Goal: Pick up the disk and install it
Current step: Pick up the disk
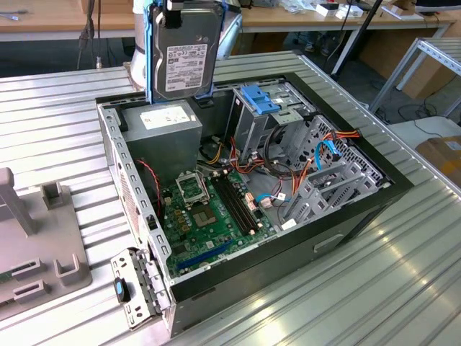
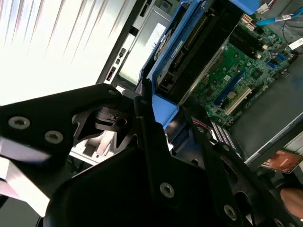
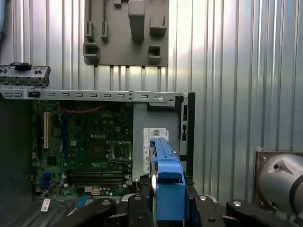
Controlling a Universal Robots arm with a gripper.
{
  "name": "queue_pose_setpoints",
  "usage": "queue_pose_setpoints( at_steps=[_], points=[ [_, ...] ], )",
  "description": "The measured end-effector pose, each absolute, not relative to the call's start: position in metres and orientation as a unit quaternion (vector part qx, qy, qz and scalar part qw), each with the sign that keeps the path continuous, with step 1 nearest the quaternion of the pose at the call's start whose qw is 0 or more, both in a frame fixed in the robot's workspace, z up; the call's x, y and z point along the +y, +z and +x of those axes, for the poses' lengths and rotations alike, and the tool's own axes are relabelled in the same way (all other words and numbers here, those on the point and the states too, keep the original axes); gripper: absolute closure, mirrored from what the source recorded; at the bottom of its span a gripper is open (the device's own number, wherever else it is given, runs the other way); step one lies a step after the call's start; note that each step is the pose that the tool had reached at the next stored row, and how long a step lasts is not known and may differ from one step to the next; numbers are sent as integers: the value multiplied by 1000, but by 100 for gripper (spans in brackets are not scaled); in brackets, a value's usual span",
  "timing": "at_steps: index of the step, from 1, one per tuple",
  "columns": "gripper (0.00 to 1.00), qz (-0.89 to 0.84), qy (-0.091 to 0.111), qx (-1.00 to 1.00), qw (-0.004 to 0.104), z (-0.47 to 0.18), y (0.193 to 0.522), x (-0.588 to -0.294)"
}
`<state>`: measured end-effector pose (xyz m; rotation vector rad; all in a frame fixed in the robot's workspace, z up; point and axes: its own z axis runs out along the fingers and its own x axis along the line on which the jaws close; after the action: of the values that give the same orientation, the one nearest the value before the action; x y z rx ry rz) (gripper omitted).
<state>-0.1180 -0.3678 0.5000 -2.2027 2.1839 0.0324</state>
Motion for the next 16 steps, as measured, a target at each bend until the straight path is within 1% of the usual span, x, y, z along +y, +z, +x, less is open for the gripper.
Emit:
queue_pose_setpoints(
  at_steps=[6, 11, 16],
  points=[
    [64, -710, 9, 704, 21, -118, 500, -389],
    [64, -710, 7, 704, 23, -118, 500, -430],
    [64, -710, 7, 704, 23, -118, 500, -446]
  ],
)
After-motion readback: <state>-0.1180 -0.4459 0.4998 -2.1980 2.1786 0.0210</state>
